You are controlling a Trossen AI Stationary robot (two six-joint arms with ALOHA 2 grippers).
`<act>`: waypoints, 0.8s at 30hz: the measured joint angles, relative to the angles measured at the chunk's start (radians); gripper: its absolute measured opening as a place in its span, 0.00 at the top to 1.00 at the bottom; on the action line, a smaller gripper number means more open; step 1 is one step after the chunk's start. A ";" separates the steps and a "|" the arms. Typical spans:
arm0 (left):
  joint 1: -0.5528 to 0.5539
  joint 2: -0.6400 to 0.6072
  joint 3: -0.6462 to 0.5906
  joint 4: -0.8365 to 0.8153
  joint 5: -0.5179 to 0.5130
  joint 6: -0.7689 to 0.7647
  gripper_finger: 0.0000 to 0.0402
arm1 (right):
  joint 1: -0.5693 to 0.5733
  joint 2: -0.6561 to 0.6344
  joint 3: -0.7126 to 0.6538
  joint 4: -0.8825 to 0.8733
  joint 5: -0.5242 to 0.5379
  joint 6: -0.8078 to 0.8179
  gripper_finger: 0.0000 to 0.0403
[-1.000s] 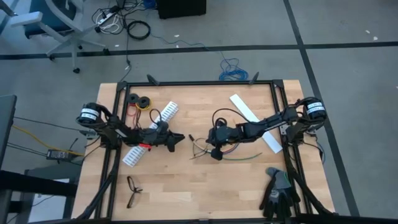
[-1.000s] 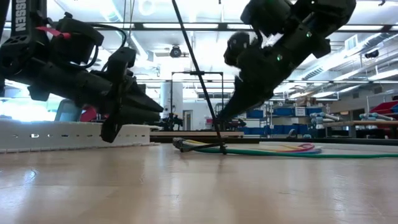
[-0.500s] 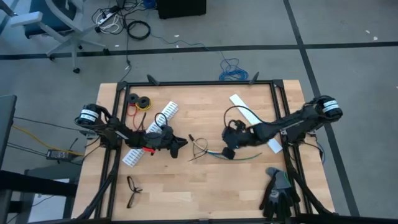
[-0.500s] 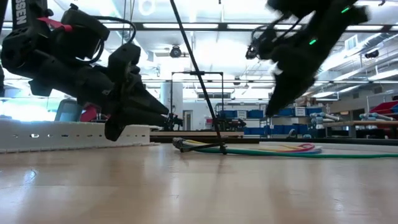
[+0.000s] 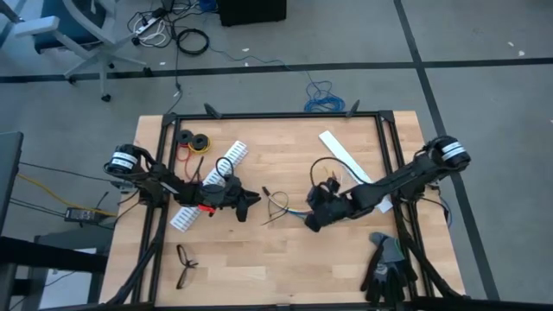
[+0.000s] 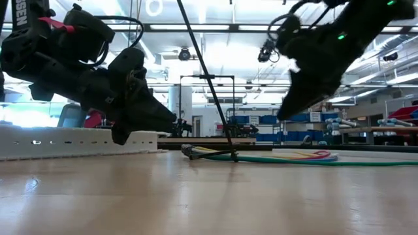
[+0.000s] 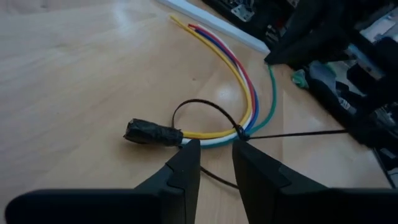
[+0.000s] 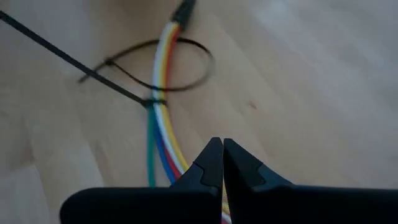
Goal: Ziptie cables
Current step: Wrap the cable wires with the black zip tie
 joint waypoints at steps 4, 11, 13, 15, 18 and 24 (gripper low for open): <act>-0.004 0.000 0.000 -0.004 0.000 0.016 0.74 | -0.055 0.060 0.000 0.146 -0.040 -0.097 0.93; -0.006 0.000 -0.001 -0.030 0.000 0.020 0.74 | -0.186 0.069 0.024 0.293 -0.154 -0.188 0.77; -0.006 0.000 -0.001 -0.027 0.000 0.020 0.74 | -0.211 0.085 0.050 0.304 -0.254 -0.202 0.73; -0.006 0.000 -0.001 -0.030 0.000 0.020 0.74 | -0.223 0.117 0.076 0.301 -0.310 -0.233 0.70; -0.006 0.000 0.000 -0.029 -0.001 0.023 0.74 | -0.225 0.177 0.128 0.285 -0.333 -0.293 0.69; -0.006 0.000 -0.001 -0.040 -0.002 0.022 0.74 | -0.224 0.286 0.234 0.216 -0.335 -0.346 0.70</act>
